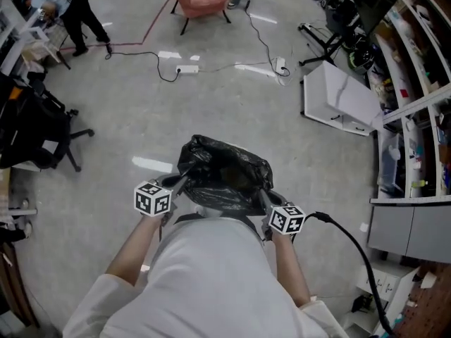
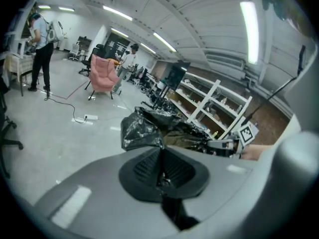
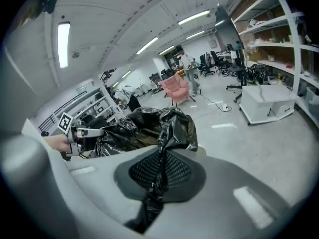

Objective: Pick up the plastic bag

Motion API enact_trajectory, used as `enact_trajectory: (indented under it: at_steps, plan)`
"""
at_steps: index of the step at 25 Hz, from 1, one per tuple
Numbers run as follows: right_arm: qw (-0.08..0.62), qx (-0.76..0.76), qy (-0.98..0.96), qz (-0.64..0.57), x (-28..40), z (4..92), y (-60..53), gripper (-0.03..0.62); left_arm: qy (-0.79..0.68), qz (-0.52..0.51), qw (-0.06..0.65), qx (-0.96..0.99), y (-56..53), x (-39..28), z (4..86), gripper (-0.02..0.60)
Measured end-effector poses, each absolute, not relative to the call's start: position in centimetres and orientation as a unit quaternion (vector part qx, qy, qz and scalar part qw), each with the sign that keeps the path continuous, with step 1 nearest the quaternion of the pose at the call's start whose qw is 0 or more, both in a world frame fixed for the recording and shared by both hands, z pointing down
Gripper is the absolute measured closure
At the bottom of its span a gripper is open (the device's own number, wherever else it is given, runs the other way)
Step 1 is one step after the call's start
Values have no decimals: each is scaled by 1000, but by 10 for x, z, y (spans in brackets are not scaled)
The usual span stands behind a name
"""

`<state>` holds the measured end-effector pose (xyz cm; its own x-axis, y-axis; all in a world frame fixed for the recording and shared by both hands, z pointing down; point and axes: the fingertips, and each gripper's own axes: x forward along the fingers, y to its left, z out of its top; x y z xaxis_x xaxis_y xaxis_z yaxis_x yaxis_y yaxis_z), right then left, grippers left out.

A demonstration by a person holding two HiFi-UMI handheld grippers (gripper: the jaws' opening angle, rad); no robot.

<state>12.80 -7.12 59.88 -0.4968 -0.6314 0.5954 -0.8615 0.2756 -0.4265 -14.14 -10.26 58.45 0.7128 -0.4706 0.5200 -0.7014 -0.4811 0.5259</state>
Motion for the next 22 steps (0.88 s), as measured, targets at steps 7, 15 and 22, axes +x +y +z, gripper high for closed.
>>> enact_trajectory:
  at_steps: [7,15,22]
  plan:
    - [94,488,-796,345,141,543,-68,591,-329,133,354,865,-96,-132,541,574]
    - [79,467,-818,326,168,501,-38,591,-367,75,340,862,-64,-106,490,574]
    - [44,432,-850,298,181,440,16,591,-408,24,318,855,-4,-85,447,575]
